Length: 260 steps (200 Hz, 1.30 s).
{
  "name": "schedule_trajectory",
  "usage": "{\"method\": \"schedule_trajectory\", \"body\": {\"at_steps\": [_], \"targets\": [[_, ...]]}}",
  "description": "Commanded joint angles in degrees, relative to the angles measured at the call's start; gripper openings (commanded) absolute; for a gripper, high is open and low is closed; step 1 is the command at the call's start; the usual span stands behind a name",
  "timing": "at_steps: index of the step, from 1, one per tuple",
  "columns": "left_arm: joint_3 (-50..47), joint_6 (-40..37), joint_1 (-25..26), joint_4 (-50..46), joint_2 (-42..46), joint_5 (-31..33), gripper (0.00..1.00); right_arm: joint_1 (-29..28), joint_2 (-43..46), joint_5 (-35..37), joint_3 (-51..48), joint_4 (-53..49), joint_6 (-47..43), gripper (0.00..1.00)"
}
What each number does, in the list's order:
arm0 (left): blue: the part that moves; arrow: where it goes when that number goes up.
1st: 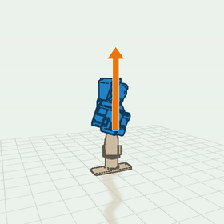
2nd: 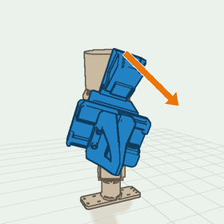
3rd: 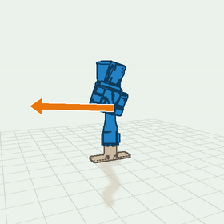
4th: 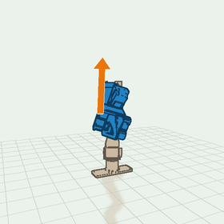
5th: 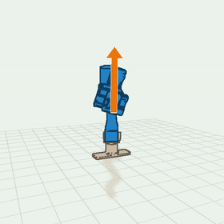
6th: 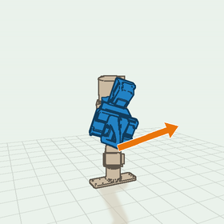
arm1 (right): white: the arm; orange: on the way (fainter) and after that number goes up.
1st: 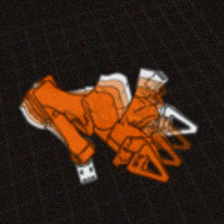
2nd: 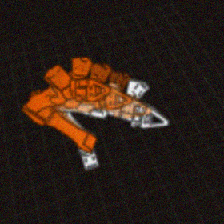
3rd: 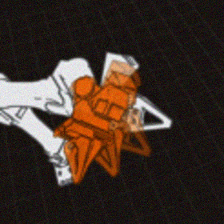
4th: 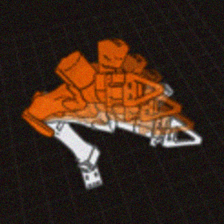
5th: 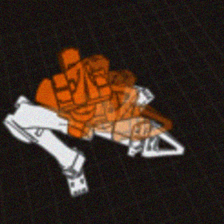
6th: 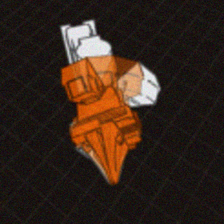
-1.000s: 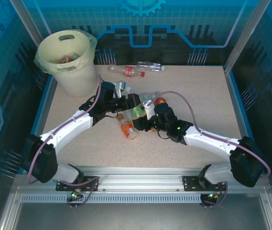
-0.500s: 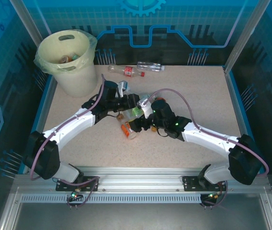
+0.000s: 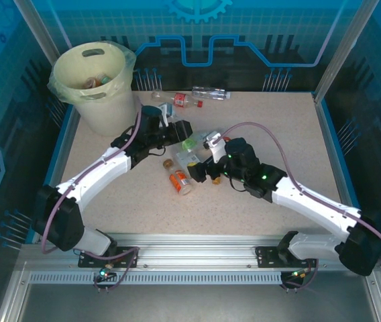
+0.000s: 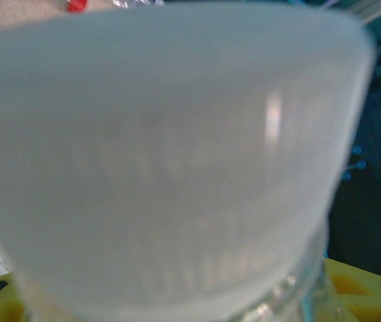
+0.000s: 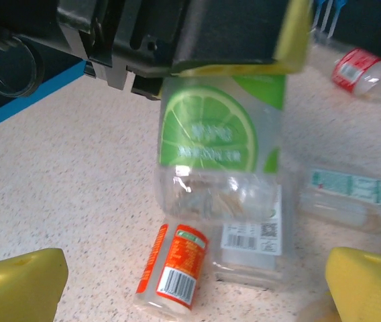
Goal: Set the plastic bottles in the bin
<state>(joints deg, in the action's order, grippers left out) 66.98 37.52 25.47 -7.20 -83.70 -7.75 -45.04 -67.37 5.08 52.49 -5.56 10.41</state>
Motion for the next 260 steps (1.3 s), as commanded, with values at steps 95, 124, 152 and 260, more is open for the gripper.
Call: {"method": "schedule_trajectory", "body": {"at_steps": [95, 124, 152, 260], "targets": [[6.99, 0.11, -6.60, 2.49, -0.76, 4.56, 0.41, 4.20, 13.23, 13.79, -9.42, 1.87, 11.02, 1.00], [11.50, -0.02, -9.51, 3.23, -1.67, 6.63, 0.41, 5.02, 13.28, 13.81, -9.89, 3.04, 11.67, 1.00], [16.84, -0.30, -12.38, 5.26, -3.49, 9.69, 0.41, 5.41, 13.58, 13.90, -10.93, 4.02, 12.31, 1.00], [44.98, -13.56, -22.40, 1.03, -20.78, 20.69, 0.41, 7.42, 12.09, 14.34, -13.07, 5.87, 15.72, 1.00]]}}
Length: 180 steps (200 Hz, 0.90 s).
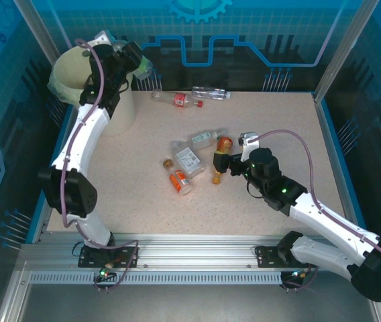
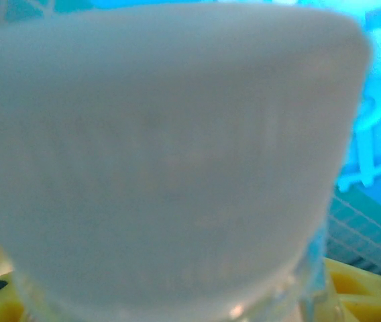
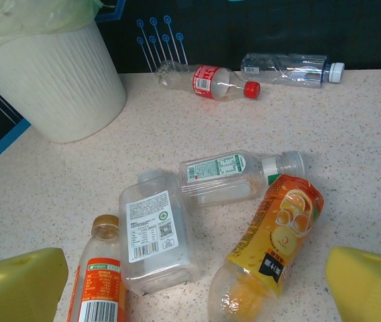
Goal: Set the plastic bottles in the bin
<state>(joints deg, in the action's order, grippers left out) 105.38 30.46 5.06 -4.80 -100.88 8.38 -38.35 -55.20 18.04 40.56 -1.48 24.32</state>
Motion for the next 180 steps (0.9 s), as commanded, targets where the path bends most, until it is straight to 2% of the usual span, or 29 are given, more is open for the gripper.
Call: {"method": "schedule_trajectory", "body": {"at_steps": [1, 22, 59, 124, 180], "targets": [[6.85, -6.74, -2.03, -1.41, -3.74, 4.77, 0.41, 0.73, -0.13, 1.38, -1.16, 1.81, 1.89, 1.00], [12.73, -11.53, -3.83, -2.36, -8.25, 8.55, 0.42, 0.84, 0.24, 1.27, -1.15, 1.42, 2.56, 1.00], [22.44, -19.28, -7.25, -6.76, -15.04, 11.36, 0.43, 0.84, 1.79, 2.38, -0.99, -0.84, 2.67, 1.00], [14.89, -24.81, -14.80, -5.41, -12.44, 12.12, 0.46, 1.10, 4.47, 4.54, -2.09, -4.40, 3.17, 1.00], [11.42, -28.97, -17.49, -4.21, -13.06, 11.71, 0.51, 1.48, 5.78, 4.54, -2.44, -5.21, 4.39, 1.00]]}}
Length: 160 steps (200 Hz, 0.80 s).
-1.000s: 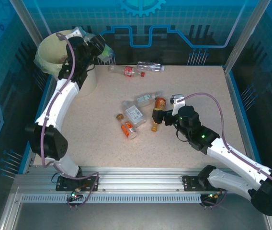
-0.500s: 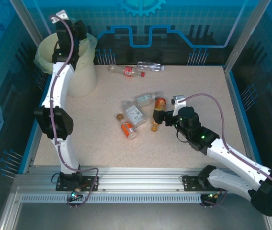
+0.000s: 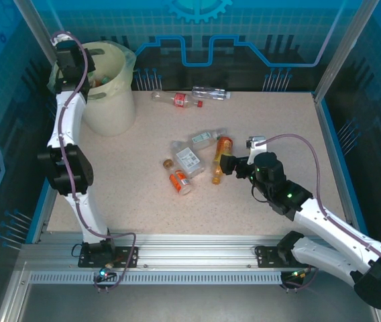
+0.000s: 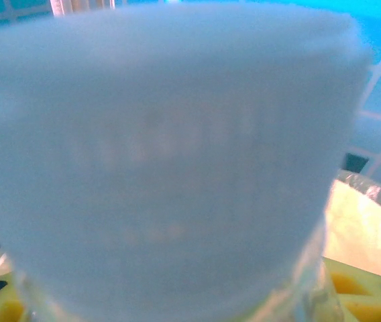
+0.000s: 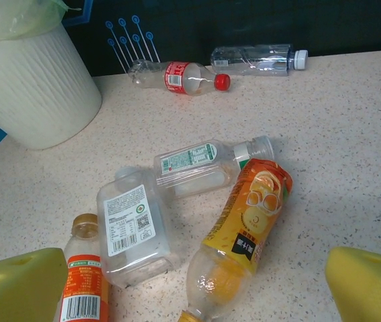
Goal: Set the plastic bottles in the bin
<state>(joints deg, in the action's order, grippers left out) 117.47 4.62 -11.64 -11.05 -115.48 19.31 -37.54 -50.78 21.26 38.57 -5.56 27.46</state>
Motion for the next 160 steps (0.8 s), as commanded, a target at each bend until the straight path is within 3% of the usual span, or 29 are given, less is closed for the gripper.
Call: {"method": "schedule_trajectory", "body": {"at_steps": [1, 51, 85, 160], "targets": [[-0.71, -3.22, -0.82, 2.06, 1.51, 0.80, 0.52, 0.65, 1.38, 1.37, -0.48, -1.21, 1.26, 1.00], [-0.05, -5.76, -1.54, 0.85, -0.05, 1.82, 0.63, 0.87, 3.44, 2.54, -0.86, -3.48, 1.45, 1.00], [0.62, -4.58, -1.54, 0.65, 0.25, 5.26, 0.79, 1.04, 4.88, 3.34, -1.81, -3.56, 1.97, 1.00], [5.68, 6.67, 0.30, -8.05, 4.63, 3.86, 0.97, 3.27, 1.87, 2.71, -2.18, -3.87, 6.62, 1.00]]}}
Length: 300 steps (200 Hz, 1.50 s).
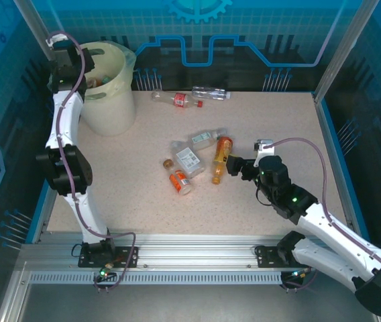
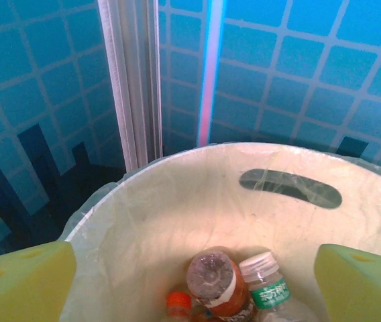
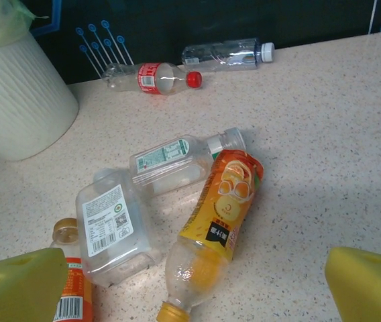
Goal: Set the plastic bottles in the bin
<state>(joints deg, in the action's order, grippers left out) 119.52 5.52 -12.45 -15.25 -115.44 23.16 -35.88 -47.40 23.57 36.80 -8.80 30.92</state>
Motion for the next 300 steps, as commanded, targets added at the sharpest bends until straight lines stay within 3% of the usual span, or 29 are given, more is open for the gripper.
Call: {"method": "schedule_trajectory", "body": {"at_steps": [1, 55, 133, 163, 221, 258, 300], "targets": [[3.66, 5.88, 1.20, -4.01, 4.73, 0.07, 0.97, 1.65, -1.62, 0.36, -0.41, -0.67, 3.27, 1.00], [-3.33, 14.69, 5.77, -6.58, 15.50, -7.70, 0.99, 3.06, -9.65, -1.90, 2.39, -2.54, 9.30, 1.00], [-34.26, 31.17, 14.56, 3.86, 34.27, -22.26, 0.99, 3.13, -25.74, -6.48, 8.49, -4.44, 20.41, 1.00], [-42.28, 34.67, 15.25, 6.85, 36.91, -28.35, 0.99, 3.10, -32.70, -10.55, 12.17, -3.82, 19.05, 0.99], [-46.67, 32.60, 15.35, 4.95, 39.80, -27.84, 0.99, 3.32, -46.56, -11.42, 22.34, -9.13, 17.91, 0.94], [-45.92, 31.76, 15.30, 3.91, 39.37, -27.64, 0.99, 3.24, -50.44, -7.30, 23.98, -12.06, 18.74, 0.86], [-45.74, 32.10, 15.35, 3.73, 37.78, -28.00, 0.99, 3.05, -54.04, -8.35, 25.10, -14.53, 14.66, 0.80]]}}
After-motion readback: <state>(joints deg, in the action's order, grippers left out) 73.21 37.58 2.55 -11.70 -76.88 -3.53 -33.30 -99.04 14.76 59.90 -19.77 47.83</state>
